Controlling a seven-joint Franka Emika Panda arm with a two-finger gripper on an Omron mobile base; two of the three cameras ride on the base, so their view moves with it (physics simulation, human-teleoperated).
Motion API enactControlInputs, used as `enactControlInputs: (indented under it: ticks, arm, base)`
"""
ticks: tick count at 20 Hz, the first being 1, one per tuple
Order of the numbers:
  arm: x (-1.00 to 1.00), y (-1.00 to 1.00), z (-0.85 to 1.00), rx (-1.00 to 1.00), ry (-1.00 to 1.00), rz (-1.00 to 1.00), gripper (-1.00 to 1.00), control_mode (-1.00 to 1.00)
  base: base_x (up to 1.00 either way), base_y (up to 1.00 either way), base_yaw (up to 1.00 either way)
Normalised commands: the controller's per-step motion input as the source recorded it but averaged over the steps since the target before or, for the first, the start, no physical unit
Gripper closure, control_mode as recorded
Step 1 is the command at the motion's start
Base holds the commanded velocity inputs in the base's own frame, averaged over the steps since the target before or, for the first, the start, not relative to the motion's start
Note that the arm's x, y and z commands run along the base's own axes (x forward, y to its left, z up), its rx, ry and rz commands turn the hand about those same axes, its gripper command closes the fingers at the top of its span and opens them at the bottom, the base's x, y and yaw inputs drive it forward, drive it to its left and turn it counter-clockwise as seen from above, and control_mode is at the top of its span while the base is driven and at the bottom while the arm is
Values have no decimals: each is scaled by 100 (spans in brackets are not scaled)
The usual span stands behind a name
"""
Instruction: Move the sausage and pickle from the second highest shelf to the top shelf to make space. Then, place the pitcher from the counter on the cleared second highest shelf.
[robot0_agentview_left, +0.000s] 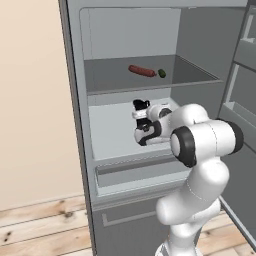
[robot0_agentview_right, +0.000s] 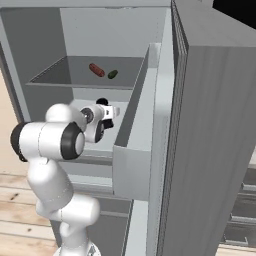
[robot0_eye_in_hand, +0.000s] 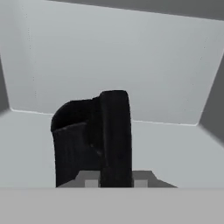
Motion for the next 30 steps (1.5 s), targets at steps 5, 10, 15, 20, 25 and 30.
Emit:
enactControlInputs:
  ticks: [5,10,15,20,25,30]
  arm:
    - [3,0,-44,0,0,0,-100,-100]
    - [-6,-2,-38,0,-1,0,-100,-100]
    - [-25,-6,-31,0,-3,0,-100,-100]
    - [-39,-2,-29,0,-4,0,-100,-100]
    - [-62,0,-7,0,-3,1,-100,-100]
    - [-74,0,33,0,0,4,-100,-100]
  base:
    - [0,0,0]
    - [0,0,0]
    - [0,0,0]
    - [0,0,0]
    - [0,0,0]
    - [0,0,0]
